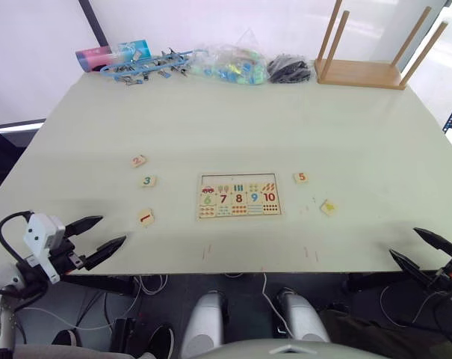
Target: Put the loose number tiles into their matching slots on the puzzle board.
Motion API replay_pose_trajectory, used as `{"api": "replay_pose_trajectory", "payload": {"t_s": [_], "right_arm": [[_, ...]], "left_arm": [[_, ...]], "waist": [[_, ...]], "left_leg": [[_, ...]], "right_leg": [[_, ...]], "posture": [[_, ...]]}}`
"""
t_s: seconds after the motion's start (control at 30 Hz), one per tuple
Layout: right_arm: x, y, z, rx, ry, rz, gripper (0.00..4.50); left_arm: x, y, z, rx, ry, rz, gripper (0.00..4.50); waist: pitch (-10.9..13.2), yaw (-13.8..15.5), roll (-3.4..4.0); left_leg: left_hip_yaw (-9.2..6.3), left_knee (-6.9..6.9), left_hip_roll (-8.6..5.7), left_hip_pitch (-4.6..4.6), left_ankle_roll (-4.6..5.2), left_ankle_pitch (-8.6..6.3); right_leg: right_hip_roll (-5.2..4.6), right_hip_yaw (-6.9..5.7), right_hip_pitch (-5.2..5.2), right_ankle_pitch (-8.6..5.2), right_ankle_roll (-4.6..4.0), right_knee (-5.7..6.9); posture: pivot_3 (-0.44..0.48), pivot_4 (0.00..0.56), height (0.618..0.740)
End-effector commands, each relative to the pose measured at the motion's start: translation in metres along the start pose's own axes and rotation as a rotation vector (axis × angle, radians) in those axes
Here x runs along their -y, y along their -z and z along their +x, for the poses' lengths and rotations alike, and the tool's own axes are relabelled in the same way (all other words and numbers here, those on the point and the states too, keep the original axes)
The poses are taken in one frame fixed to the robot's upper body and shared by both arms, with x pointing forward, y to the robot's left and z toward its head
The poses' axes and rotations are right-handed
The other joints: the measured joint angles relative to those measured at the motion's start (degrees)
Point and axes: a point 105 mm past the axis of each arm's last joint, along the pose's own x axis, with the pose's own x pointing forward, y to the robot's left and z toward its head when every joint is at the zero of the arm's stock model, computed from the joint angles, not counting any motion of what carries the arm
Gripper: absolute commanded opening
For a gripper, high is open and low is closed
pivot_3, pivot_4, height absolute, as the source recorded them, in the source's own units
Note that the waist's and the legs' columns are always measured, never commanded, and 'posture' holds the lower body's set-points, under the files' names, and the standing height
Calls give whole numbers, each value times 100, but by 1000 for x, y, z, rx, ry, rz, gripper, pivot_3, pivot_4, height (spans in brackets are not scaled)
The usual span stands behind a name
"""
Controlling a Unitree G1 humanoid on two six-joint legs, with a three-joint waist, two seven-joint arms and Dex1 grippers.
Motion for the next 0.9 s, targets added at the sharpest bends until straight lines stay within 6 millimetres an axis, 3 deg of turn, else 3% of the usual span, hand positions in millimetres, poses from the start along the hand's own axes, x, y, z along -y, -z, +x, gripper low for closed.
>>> {"api": "replay_pose_trajectory", "payload": {"t_s": [0.03, 0.53, 0.9], "right_arm": [[4, -13, -1, 39, 7, -49, 4500], [-3, -24, 9, 75, -32, -63, 4500], [-36, -38, 20, 133, -257, -4, 4500]], "left_arm": [[-3, -3, -1, 4, 0, 25, 4448], [-10, -8, 3, 29, 33, 49, 4448], [-3, -33, 16, 20, 216, 122, 4448]], "waist": [[-2, 1, 4], [-9, 27, 9], [-9, 62, 15]], "left_leg": [[0, 2, 0, -1, 0, 0], [-8, 18, -1, -9, 0, 0], [-9, 23, 0, -11, 1, 0]], "right_leg": [[0, 0, 0, 0, 0, 0], [6, -1, 1, 1, 0, 5], [9, -2, 2, 9, -13, 8]], "posture": [[0, 150, 740], [0, 150, 740], [0, 150, 740]]}}
